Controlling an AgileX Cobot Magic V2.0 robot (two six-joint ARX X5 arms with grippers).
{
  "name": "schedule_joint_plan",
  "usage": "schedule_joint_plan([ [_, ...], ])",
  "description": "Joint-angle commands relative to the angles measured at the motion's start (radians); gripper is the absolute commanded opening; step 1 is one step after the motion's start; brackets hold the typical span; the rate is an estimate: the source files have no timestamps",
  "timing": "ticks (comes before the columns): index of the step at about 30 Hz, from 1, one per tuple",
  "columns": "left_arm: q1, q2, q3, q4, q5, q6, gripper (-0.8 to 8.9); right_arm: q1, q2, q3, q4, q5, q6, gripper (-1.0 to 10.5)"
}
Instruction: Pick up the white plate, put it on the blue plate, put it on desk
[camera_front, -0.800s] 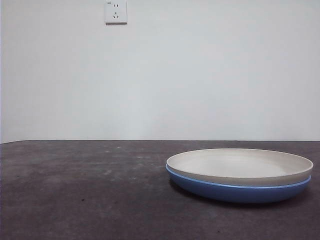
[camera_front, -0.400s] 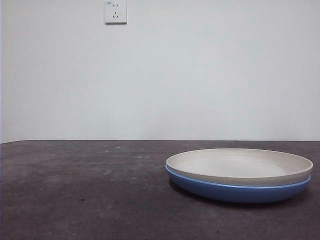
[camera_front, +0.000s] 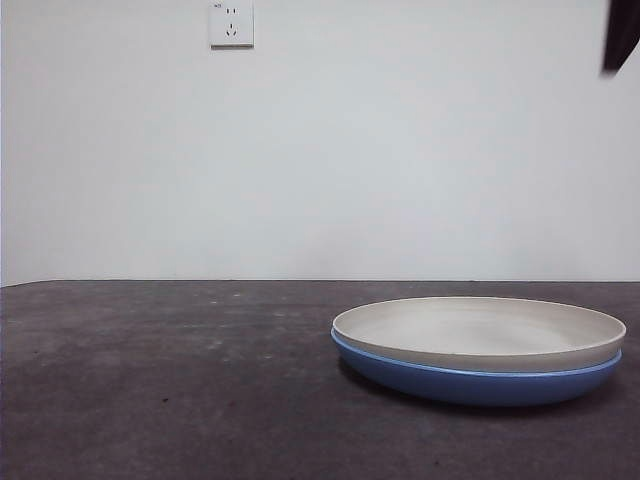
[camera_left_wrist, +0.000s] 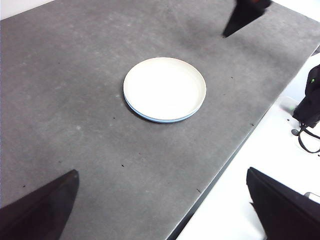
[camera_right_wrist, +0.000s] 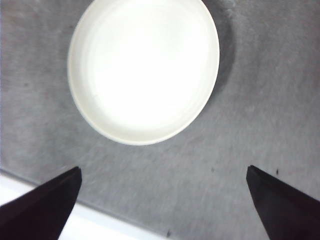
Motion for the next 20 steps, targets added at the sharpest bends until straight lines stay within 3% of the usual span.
schedule_joint_plan([
  [1, -0.009, 0.004, 0.011, 0.008, 0.004, 0.006, 5.72, 0.003, 0.108, 0.018, 0.042, -0.001, -0.058, 6.0],
  [17, -0.009, 0.004, 0.011, 0.009, 0.004, -0.085, 5.72, -0.038, 0.487, 0.018, 0.251, -0.042, -0.107, 6.0],
  [20, -0.009, 0.004, 0.011, 0.009, 0.004, -0.092, 5.72, -0.05, 0.522, 0.018, 0.28, -0.094, -0.111, 6.0],
])
